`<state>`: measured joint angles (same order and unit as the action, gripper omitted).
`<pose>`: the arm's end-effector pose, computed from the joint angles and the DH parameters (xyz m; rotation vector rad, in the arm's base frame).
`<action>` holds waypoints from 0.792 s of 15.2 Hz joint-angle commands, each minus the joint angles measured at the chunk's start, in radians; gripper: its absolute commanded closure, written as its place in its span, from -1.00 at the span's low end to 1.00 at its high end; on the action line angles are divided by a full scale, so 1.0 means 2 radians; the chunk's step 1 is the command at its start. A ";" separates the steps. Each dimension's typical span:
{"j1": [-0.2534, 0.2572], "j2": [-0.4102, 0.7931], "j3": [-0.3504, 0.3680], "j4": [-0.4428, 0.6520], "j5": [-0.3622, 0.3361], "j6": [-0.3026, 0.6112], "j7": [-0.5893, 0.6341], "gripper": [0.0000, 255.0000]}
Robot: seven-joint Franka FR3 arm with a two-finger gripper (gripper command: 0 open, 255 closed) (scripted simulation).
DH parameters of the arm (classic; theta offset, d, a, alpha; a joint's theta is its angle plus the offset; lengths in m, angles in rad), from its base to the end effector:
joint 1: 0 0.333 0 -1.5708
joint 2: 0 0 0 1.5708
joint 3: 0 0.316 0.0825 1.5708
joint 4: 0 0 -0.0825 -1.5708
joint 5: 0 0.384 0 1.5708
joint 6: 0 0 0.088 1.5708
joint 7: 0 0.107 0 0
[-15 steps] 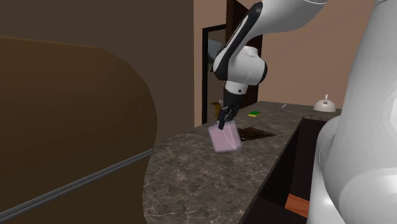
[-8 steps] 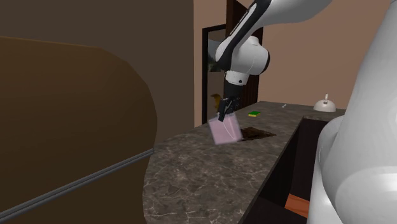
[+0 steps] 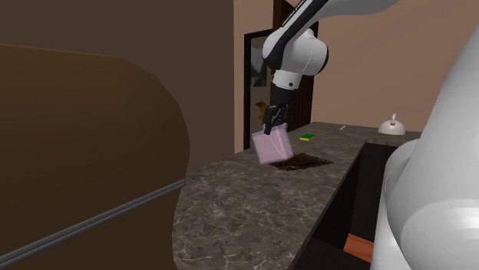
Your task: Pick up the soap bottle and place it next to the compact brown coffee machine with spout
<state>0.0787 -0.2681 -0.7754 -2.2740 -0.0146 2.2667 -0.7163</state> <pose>0.3763 -0.3329 0.4527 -3.1025 -0.0444 -0.3974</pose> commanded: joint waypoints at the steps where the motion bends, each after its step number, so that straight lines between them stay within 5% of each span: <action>1: -0.002 -0.006 0.004 0.008 -0.005 -0.013 0.006 1.00; 12: -0.007 -0.028 0.023 0.065 -0.019 -0.087 0.026 1.00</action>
<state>0.0645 -0.3229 -0.7316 -2.1557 -0.0523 2.1042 -0.6678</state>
